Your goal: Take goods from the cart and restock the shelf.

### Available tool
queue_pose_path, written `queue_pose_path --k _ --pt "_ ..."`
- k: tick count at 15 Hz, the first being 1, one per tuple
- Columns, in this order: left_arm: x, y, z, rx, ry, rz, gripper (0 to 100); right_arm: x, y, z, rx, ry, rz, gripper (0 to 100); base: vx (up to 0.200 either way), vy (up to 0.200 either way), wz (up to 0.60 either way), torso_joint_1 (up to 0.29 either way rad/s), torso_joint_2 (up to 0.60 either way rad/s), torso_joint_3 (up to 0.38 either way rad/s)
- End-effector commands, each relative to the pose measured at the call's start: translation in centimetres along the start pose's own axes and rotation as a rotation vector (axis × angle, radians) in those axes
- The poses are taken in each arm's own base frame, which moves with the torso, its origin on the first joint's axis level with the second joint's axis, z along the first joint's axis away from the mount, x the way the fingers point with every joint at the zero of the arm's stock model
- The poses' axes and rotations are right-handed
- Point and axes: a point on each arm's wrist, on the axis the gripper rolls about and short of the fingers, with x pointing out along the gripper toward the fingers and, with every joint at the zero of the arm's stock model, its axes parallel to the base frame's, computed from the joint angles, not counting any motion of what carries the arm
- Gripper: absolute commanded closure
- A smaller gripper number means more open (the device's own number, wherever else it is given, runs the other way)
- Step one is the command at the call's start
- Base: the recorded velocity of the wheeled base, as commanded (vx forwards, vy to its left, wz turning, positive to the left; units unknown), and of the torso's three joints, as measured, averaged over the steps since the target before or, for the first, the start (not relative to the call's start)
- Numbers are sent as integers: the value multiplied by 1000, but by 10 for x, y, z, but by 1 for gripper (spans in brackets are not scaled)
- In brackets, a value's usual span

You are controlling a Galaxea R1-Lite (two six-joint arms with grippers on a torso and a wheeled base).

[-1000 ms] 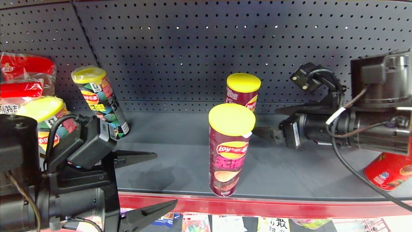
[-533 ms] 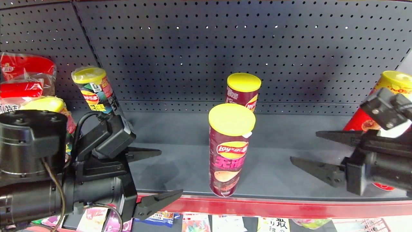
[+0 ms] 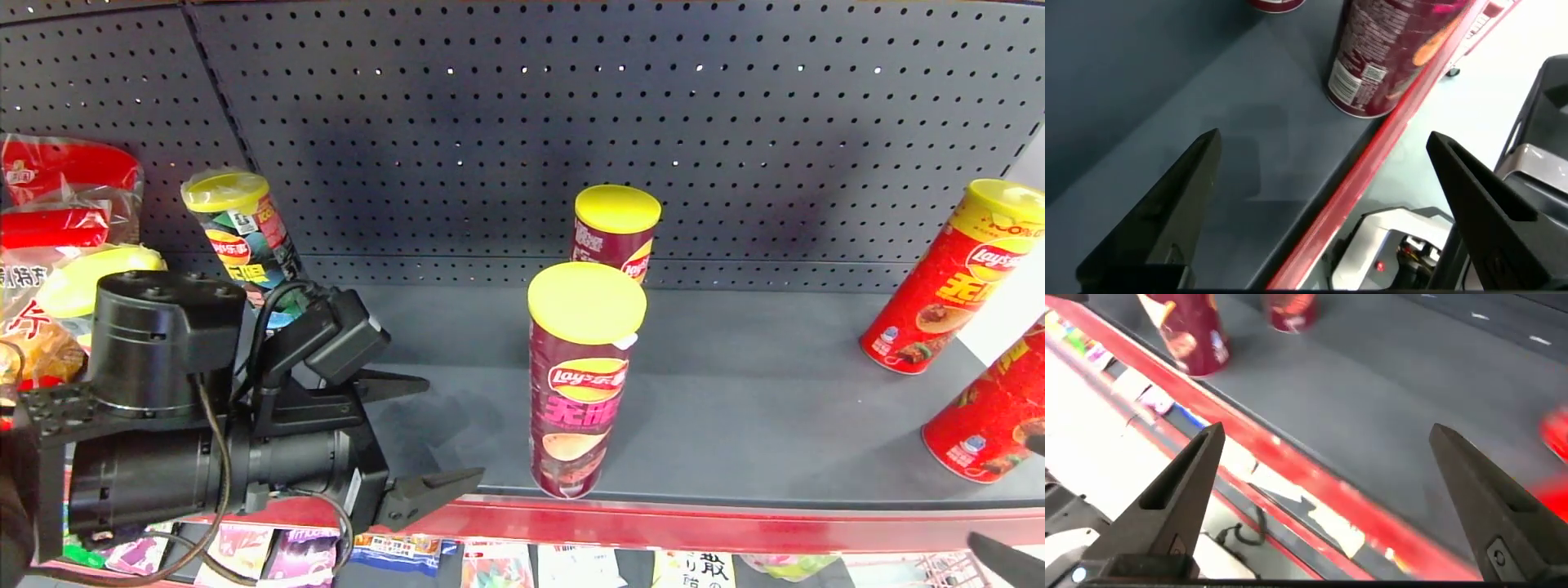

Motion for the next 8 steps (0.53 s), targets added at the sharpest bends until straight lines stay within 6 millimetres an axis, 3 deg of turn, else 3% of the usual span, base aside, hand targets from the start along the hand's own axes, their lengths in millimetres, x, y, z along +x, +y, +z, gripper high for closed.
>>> queue_pose_path --k 1,4,8 --pt "10 2 -2 -4 23 -11 0 -44 3 -18 79 -116 -186 0 0 0 0 0 0 0" --pt "17 3 -4 3 41 -18 0 -43 5 -28 136 -91 -360 0 0 0 0 0 0 0" --pt "28 8 -2 -1 57 -14 0 -48 8 -37 136 -110 -377 0 0 0 0 0 0 0"
